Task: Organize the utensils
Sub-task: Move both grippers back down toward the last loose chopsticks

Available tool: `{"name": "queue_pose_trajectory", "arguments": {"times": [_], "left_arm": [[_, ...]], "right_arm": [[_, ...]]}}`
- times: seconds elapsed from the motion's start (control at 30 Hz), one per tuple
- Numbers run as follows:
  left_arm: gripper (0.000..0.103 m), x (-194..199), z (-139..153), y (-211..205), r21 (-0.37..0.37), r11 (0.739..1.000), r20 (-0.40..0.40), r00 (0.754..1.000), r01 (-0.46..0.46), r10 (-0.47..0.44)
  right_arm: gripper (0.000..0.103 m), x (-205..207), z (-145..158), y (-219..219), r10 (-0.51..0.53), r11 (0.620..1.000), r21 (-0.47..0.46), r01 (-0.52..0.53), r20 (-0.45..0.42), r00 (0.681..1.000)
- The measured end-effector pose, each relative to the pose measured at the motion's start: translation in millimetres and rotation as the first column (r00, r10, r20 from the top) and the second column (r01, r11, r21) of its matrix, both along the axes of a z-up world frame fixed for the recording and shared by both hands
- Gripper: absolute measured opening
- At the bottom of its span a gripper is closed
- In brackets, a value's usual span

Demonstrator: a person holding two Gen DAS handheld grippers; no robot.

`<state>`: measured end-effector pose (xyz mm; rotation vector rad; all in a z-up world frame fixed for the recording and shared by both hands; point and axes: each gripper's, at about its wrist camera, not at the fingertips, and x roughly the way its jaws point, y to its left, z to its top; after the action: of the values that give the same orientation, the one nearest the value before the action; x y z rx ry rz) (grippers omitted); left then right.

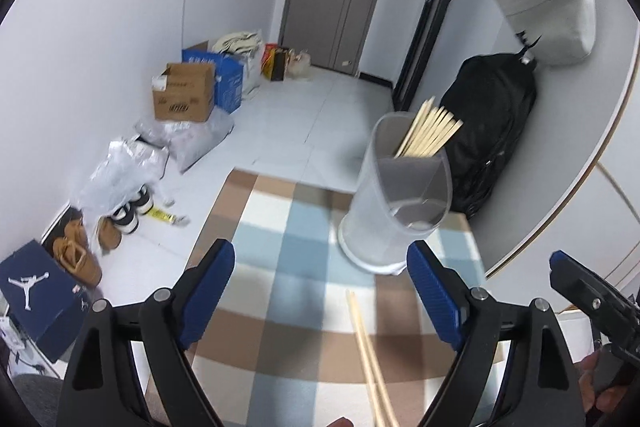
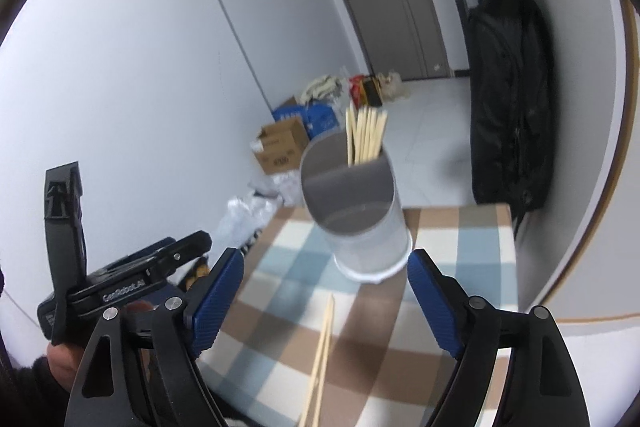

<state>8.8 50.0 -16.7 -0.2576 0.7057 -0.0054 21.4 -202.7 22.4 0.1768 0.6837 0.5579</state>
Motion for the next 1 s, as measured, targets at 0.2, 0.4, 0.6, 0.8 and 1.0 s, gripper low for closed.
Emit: {"name": "queue_pose_trajectory", "arguments": {"times": [0.2, 0.4, 0.6, 0.8, 1.0], "left_arm": [[0.085, -2, -22, 10, -0.003, 1.000, -0.050, 0.999, -0.019, 0.019], [0.085, -3, -38, 17, 0.007, 0.999, -0.084, 0.996, -0.035, 0.035], [0.085, -1, -49, 24, 0.007, 0.999, -0.121, 0.992, -0.037, 0.037], [0.085, 5, -57, 36, -0.029, 0.998, -0.162, 0.986, -0.052, 0.047], [0.085, 7, -57, 41, -0.042, 0.998, -0.173, 0.984, -0.053, 0.045]], "right_arm": [[0.088, 0, -37, 16, 0.020, 0.997, -0.069, -0.026, -0.091, 0.996], [0.086, 11, -77, 39, 0.046, 0.986, -0.149, -0.078, -0.209, 0.977], [0.062, 23, -114, 60, 0.066, 0.962, -0.235, -0.142, -0.304, 0.951], [0.049, 32, -140, 77, 0.073, 0.933, -0.301, -0.196, -0.375, 0.924], [0.042, 35, -152, 97, 0.061, 0.876, -0.426, -0.226, -0.368, 0.928]]}}
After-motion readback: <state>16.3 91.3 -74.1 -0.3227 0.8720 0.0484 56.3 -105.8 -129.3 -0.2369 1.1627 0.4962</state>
